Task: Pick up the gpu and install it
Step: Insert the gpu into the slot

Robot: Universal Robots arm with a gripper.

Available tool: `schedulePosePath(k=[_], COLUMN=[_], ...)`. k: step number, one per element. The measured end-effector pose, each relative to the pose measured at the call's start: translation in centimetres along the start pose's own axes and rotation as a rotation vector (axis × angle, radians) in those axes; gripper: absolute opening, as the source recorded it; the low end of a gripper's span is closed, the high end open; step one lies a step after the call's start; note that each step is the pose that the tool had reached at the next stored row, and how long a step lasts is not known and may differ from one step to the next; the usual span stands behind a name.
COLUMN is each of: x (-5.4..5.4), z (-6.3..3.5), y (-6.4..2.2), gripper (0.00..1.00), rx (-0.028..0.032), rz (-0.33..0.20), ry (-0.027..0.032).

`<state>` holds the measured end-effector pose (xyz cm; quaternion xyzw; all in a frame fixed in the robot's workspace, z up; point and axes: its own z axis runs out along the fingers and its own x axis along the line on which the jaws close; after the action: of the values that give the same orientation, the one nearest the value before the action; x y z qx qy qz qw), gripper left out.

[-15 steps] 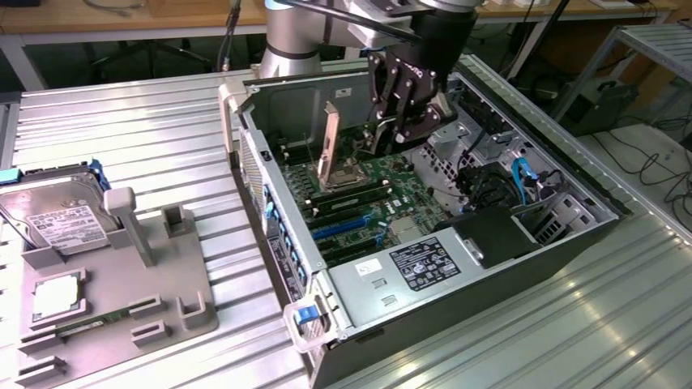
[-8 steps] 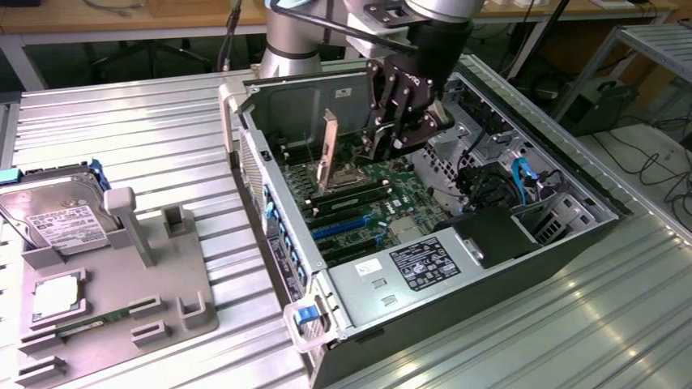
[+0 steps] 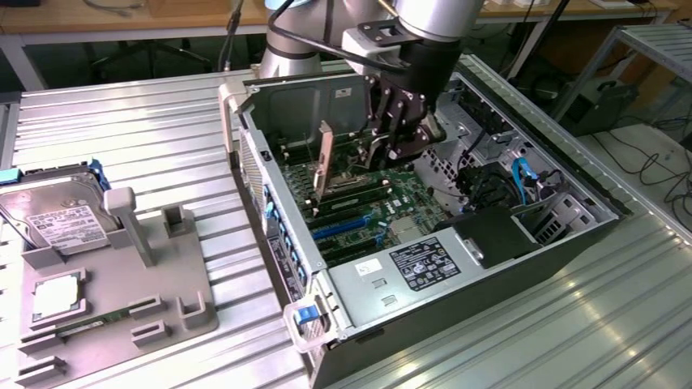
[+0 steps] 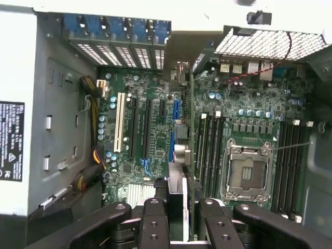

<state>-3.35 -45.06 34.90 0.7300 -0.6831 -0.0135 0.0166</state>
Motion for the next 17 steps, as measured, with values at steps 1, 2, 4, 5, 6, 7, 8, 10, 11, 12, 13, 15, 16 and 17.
schedulePosePath(k=[1,2,4,5,6,7,8,10,11,12,13,15,16,17], x=[0.0,0.0,0.0,0.0,0.0,0.0,0.0,0.0,0.0,0.0,0.0,0.0,-0.1,-0.1], z=[0.20,0.55,0.94,1.15,1.34,1.55,1.73,2.11,2.31,2.45,2.58,2.79,2.85,2.97], y=[-0.01,-0.02,0.05,0.05,0.04,0.04,0.03,0.02,0.02,0.02,0.03,0.39,0.57,0.64], gripper=[0.28,0.28,0.28,0.28,0.28,0.28,0.28,0.28,0.28,0.28,0.28,0.28,0.28,0.28], rx=[0.0000,-0.0002,-0.0002,-0.0002,-0.0002,-0.0002,-0.0002,-0.0002,-0.0002,-0.0001,-0.0003,-0.0003,0.0008,0.0057], rz=[0.019,0.052,0.060,0.060,0.060,0.060,0.060,0.060,0.060,0.060,0.060,0.060,0.060,0.060], ry=[-0.0008,-0.0022,-0.0027,-0.0027,-0.0027,-0.0027,-0.0026,-0.0026,-0.0026,-0.0029,-0.0029,-0.0028,-0.0029,-0.0028])
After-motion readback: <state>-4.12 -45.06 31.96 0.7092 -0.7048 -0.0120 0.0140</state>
